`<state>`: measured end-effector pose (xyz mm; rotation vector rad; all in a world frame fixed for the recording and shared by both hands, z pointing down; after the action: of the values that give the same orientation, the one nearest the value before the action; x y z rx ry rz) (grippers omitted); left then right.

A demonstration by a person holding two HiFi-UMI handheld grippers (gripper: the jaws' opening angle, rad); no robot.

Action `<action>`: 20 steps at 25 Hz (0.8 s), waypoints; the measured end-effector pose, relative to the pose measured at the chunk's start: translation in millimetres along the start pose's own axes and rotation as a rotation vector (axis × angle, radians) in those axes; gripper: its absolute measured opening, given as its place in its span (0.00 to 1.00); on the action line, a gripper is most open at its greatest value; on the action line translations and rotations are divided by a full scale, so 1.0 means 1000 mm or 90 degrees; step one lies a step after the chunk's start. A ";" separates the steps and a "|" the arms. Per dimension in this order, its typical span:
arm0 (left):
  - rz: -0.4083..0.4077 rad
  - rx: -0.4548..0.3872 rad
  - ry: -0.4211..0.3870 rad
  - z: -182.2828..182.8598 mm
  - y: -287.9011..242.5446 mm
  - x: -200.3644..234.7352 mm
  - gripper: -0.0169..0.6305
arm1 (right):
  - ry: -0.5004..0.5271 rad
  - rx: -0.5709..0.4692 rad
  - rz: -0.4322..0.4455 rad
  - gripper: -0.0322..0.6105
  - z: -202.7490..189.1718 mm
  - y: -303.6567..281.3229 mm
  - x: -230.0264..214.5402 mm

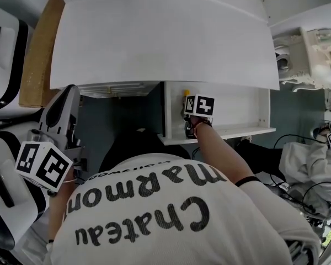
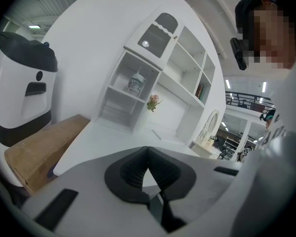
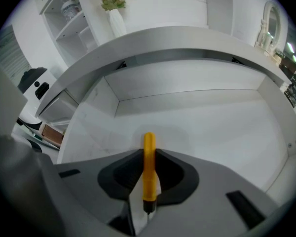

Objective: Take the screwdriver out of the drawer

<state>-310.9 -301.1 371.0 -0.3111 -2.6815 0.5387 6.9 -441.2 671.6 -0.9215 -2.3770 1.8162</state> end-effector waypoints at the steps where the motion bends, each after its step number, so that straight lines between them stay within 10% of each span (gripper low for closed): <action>1: 0.000 -0.001 0.000 0.002 0.006 0.007 0.06 | -0.010 -0.006 0.002 0.18 -0.004 0.001 0.008; 20: -0.035 -0.055 -0.033 0.029 0.033 -0.007 0.06 | -0.097 -0.173 0.035 0.18 0.017 0.058 0.029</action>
<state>-311.8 -283.2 330.4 -0.2489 -2.7603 0.4201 2.9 -433.9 605.0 -0.9053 -2.7719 1.6632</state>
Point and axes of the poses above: the fingertips, and each gripper's own axes: y backward along the fingers, x to its left, z out of its top, the point moved 1 cm from there along y, backward along the fingers, and after that the axes turned 11 degrees about z, right-handed, at the moved point
